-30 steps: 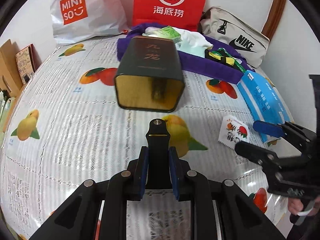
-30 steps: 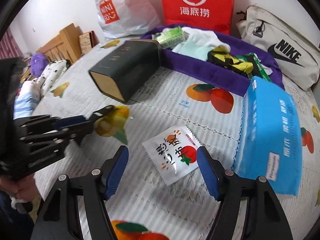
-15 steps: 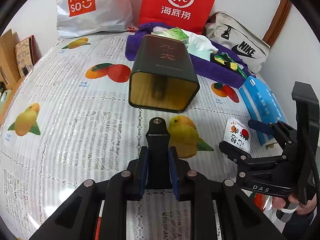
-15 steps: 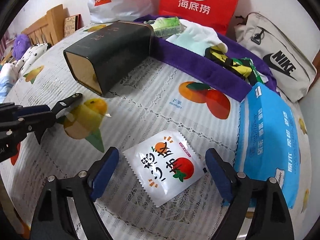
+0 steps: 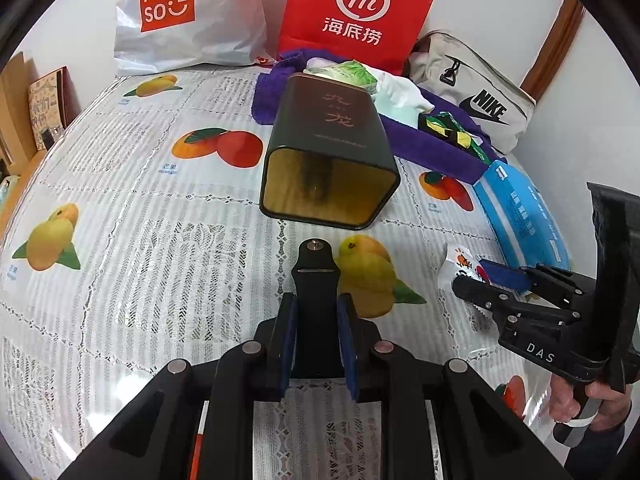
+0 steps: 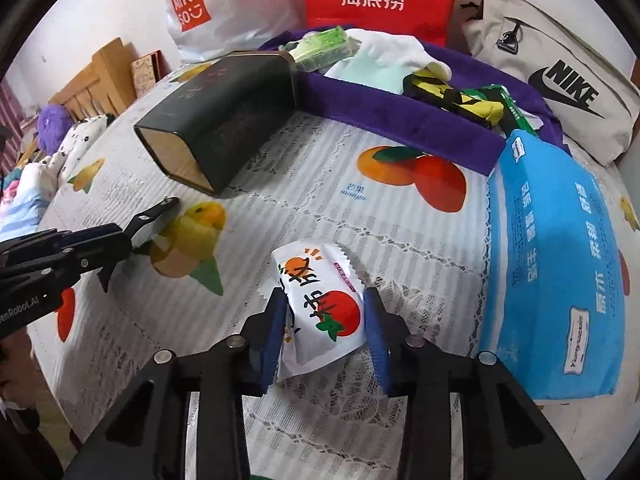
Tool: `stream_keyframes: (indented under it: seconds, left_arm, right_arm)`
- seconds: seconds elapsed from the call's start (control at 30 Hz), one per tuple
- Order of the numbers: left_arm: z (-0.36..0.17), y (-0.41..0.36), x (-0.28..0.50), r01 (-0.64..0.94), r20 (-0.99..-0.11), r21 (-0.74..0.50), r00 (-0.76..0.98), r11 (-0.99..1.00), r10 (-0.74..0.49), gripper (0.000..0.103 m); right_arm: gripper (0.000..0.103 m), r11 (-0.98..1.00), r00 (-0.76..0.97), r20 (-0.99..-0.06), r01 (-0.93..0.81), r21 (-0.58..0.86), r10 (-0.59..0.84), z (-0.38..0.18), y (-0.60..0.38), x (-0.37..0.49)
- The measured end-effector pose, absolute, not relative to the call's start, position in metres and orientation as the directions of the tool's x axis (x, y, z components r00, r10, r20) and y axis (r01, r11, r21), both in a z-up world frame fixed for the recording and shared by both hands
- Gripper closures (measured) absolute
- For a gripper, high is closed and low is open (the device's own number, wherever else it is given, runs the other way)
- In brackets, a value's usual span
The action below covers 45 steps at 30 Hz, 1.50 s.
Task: Organize soft objects
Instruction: 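Grasp the black strap piece with the left tool while the right tool grasps the white tomato sachet, then carry the black strap piece and white sachet up over the purple towel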
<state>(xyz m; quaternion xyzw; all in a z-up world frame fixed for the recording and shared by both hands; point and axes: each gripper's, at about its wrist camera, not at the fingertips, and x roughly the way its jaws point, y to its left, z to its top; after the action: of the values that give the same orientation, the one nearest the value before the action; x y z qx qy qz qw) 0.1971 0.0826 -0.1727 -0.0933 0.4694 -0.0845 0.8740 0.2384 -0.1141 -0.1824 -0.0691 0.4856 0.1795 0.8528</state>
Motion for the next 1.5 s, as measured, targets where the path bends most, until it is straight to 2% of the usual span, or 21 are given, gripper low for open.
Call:
stream_keyframes:
  seconds: [0.1, 0.6, 1.0, 1.5]
  left_arm:
    - [-0.17, 0.083, 0.196, 0.061, -0.799, -0.245, 0.552, 0.968, -0.237, 0.083]
    - [-0.132, 0.066, 0.186, 0.119, -0.765, -0.237, 0.589, 0.964, -0.261, 0.083]
    - [-0.108, 0.06, 0.185, 0.128, -0.745, -0.22, 0.617, 0.967, -0.251, 0.083]
    - [-0.09, 0.061, 0.226, 0.095, -0.741, -0.215, 0.632, 0.972, -0.226, 0.083]
  right_arm:
    - [0.07, 0.92, 0.448, -0.855, -0.383, 0.08, 0.261, -0.18, -0.115, 0.232]
    - [0.07, 0.926, 0.52, -0.802, -0.363, 0.102, 0.293, -0.132, -0.142, 0.212]
    - [0.07, 0.964, 0.58, -0.783, -0.249, 0.094, 0.226, -0.11, -0.201, 0.201]
    - [0.07, 0.987, 0.617, -0.772, -0.135, 0.087, 0.152, -0.094, -0.258, 0.228]
